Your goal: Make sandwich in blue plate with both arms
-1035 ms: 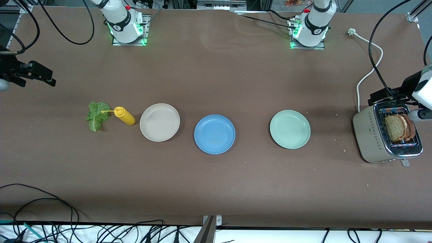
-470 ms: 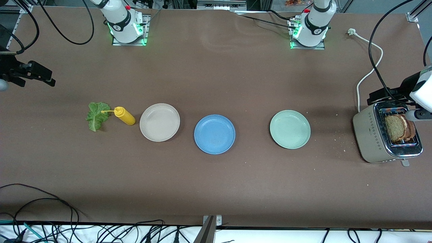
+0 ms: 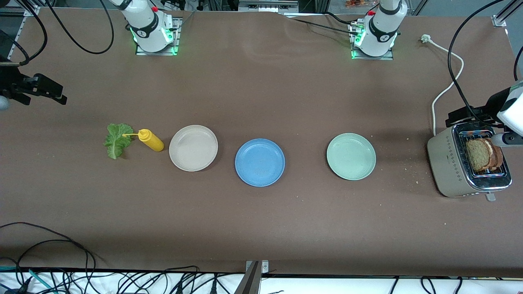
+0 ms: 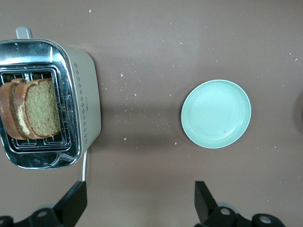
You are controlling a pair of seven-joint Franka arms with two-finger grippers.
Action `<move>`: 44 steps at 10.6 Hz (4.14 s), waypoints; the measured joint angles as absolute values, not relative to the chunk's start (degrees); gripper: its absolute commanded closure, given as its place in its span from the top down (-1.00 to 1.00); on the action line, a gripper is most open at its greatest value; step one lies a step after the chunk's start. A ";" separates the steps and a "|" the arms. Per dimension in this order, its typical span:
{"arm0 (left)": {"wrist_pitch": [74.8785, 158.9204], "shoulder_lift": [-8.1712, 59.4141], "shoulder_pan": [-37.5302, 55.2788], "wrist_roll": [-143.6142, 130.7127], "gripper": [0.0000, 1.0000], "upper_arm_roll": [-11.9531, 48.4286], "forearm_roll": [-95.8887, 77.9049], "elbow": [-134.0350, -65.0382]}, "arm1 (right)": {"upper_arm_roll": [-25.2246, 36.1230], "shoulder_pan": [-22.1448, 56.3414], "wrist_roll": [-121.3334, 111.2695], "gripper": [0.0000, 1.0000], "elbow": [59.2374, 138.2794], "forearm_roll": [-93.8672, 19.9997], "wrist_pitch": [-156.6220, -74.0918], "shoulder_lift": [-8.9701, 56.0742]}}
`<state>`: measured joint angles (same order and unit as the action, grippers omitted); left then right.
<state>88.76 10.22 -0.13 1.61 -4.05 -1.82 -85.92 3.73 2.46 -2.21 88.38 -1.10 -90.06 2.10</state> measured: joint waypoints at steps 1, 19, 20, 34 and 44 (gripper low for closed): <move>88.76 10.22 -0.14 1.66 1.00 -4.05 -1.82 -85.94 | 3.73 2.46 -2.21 1.00 88.38 -1.10 -90.06 2.10; 88.76 10.37 -0.39 2.75 1.00 -4.07 -1.82 -86.39 | 3.84 2.44 -2.20 1.00 88.37 -1.10 -90.06 2.10; 88.76 10.37 -0.39 2.75 0.99 -4.07 -1.82 -86.39 | 3.91 2.43 -2.21 1.00 88.37 -1.10 -90.06 2.10; 88.76 10.77 -3.89 6.77 0.88 -4.20 -1.48 -86.66 | 5.54 2.29 -2.29 1.00 87.54 -1.09 -90.08 2.10; 95.43 20.01 -11.51 14.75 0.67 -4.43 3.05 -86.65 | 5.51 2.32 -2.29 1.00 86.47 -1.11 -90.19 2.08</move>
